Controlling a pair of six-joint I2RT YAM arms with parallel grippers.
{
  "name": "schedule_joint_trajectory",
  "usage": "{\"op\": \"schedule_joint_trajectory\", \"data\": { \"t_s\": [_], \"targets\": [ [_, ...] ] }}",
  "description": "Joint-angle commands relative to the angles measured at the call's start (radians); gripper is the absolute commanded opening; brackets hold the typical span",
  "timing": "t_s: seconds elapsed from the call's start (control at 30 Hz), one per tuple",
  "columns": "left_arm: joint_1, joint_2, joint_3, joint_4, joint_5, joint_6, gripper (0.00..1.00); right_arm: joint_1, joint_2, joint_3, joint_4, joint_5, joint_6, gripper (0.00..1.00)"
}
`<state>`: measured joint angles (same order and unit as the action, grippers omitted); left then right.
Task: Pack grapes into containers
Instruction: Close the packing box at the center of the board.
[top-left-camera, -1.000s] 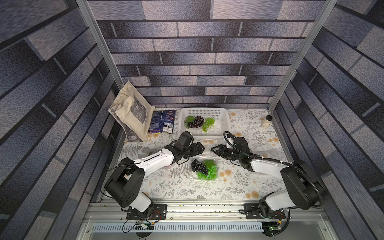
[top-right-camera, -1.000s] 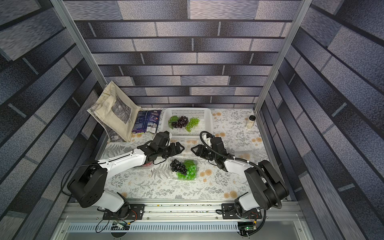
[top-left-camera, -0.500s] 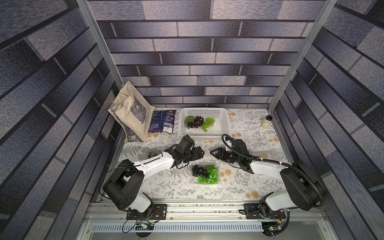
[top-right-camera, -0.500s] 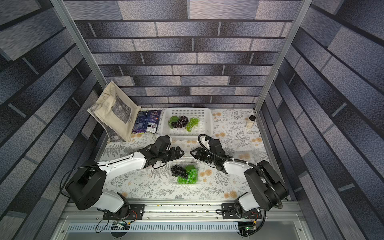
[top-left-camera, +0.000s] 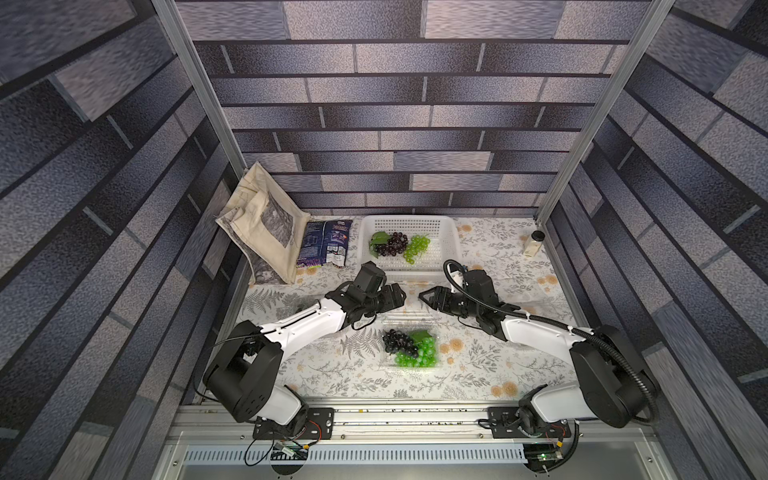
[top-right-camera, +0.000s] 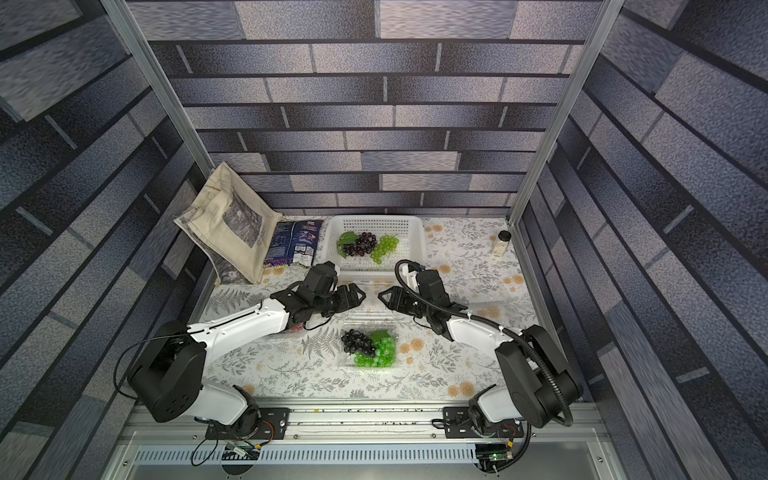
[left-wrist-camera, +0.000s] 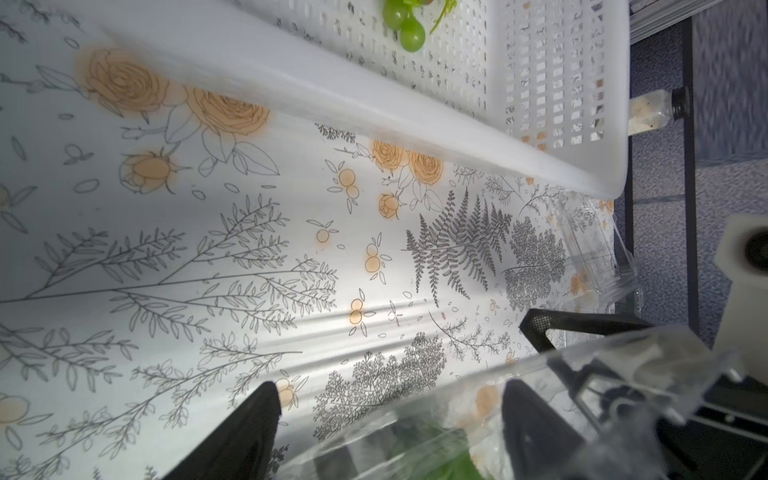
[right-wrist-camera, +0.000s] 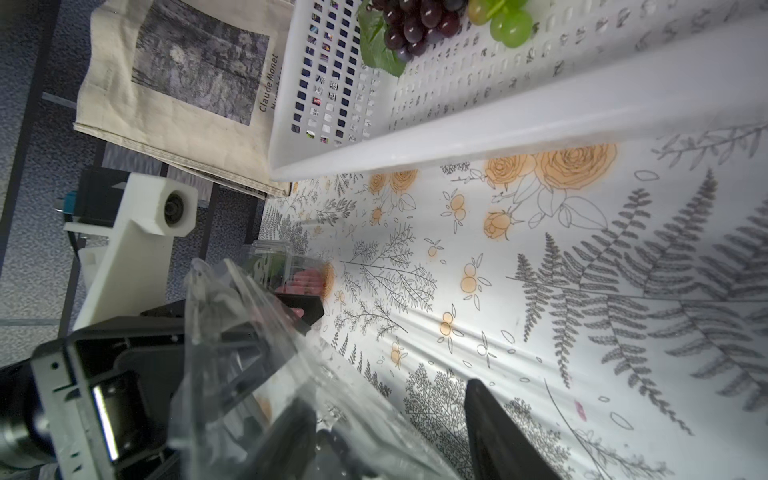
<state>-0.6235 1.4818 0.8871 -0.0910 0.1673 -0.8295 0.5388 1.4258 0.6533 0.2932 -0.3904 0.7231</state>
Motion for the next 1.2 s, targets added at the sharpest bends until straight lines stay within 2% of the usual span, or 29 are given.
{"op": "schedule_joint_trajectory", "data": {
  "t_s": [0.0,0.17,0.3,0.6,0.73,0.83,1.17],
  "targets": [
    [0.017,0.029,0.054,-0.01,-0.003,0.042,0.86,0.004,0.01,0.051,-0.049,0.009,-0.049,0.58],
    [0.025,0.07,0.106,-0.006,0.011,0.053,0.86,-0.003,0.022,0.086,-0.072,0.008,-0.068,0.58],
    [0.029,0.102,0.147,-0.003,0.02,0.059,0.86,-0.01,0.034,0.1,-0.074,-0.004,-0.072,0.51],
    [0.045,0.152,0.227,-0.01,0.029,0.081,0.86,-0.044,0.057,0.134,-0.087,-0.015,-0.092,0.5],
    [0.057,0.161,0.271,-0.031,0.037,0.097,0.86,-0.061,0.06,0.152,-0.096,-0.027,-0.11,0.52],
    [0.062,0.145,0.28,-0.036,0.038,0.102,0.87,-0.069,0.06,0.167,-0.109,-0.039,-0.126,0.58],
    [0.083,0.024,0.207,-0.049,0.053,0.091,0.89,-0.073,0.05,0.189,-0.134,-0.089,-0.161,0.68]
  ]
}}
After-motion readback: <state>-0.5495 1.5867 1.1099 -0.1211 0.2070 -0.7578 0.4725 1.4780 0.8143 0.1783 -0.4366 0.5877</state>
